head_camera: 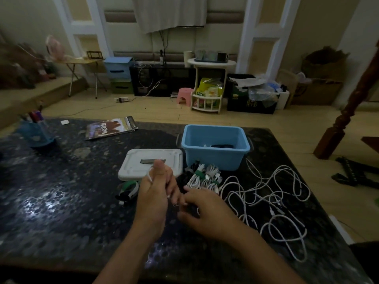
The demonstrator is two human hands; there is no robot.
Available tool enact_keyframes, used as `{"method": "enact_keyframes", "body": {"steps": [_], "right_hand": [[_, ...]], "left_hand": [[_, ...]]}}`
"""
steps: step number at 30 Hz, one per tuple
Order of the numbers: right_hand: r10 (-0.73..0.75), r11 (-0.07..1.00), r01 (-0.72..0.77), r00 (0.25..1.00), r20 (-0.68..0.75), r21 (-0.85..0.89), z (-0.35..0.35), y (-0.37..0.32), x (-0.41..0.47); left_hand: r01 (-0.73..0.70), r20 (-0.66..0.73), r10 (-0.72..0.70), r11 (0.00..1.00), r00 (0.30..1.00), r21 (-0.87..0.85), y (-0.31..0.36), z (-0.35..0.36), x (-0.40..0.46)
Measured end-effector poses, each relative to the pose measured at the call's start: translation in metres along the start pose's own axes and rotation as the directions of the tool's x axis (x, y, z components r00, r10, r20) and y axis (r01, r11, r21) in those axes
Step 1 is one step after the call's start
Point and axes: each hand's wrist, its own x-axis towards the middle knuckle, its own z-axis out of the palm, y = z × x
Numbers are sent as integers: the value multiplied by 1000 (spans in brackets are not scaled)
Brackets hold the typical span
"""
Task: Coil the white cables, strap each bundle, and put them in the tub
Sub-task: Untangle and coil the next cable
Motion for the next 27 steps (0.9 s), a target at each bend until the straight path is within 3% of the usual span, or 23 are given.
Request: {"method": "enact_keyframes", "body": {"steps": [5, 7, 9, 11, 13, 16, 19, 23, 25, 27], "right_hand": [[41, 995, -40, 999, 8, -86, -4, 16, -1], [63, 997, -62, 998, 21, -43, -10, 18, -2], [24, 1000, -23, 1000, 18, -2, -18, 16, -3], [-29, 996, 30, 999, -17, 84, -24, 10, -4], [-53, 987, 61, 997, -53, 150, -27, 2, -5], [-57, 986, 71, 994, -93, 150, -29, 0, -5], [-35, 993, 49, 990, -133, 103, -35, 8, -6], [-25, 995, 36, 993, -119, 90, -42, 12, -9], [-7, 990, 26, 992, -129, 142, -44, 10, -11], [51, 972, -21, 991, -122, 234, -46, 9, -11]], "left_hand": [[-55, -54, 53, 998, 997, -21, 14, -6, 4], [-79, -100, 90, 992, 991, 103, 15, -14, 8], [-83, -97, 126, 928, 987, 364, 13, -19, 9], [-53, -30, 86, 821, 996, 569, 9, -21, 9], [-49, 110, -27, 778, 994, 626, 5, -19, 6], [-117, 315, -155, 708, 937, 696, -5, -19, 8], [-206, 408, -248, 575, 879, 792, -14, -26, 10], [-256, 361, -224, 391, 905, 884, -23, -23, 9], [-208, 307, -197, 404, 931, 891, -25, -18, 6], [-128, 236, -172, 481, 956, 867, -23, -13, 4]]}}
